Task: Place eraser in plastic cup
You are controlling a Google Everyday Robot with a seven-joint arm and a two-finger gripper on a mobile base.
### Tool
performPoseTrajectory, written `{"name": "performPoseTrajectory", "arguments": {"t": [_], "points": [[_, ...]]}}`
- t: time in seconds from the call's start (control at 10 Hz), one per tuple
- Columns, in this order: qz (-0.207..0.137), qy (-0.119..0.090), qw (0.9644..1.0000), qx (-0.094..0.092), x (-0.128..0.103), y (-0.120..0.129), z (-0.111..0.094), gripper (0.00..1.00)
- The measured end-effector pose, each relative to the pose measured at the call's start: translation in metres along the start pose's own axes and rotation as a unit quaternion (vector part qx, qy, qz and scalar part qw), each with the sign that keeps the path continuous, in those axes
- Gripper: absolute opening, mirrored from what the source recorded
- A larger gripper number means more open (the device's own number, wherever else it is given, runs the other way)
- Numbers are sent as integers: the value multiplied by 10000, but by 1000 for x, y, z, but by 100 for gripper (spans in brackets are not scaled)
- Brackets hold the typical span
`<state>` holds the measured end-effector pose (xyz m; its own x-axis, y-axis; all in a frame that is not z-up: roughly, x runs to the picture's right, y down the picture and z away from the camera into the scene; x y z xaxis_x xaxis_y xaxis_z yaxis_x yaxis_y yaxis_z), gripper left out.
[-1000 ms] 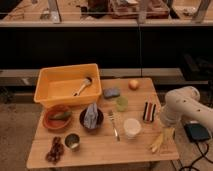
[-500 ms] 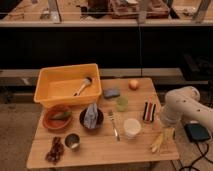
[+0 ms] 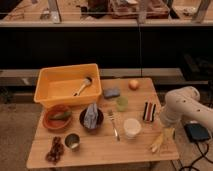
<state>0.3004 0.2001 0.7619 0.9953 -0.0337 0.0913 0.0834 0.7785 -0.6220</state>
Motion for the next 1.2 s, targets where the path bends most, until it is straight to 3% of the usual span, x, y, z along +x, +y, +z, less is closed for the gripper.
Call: {"name": "performPoseTrajectory", "arguments": {"t": [0.9, 1.0, 1.2], "points": [[-98, 65, 9999, 23, 3, -3, -3, 80], [-316, 203, 9993, 5, 6, -11, -5, 80], [-1074, 450, 9932, -16, 8, -39, -15, 80]]}}
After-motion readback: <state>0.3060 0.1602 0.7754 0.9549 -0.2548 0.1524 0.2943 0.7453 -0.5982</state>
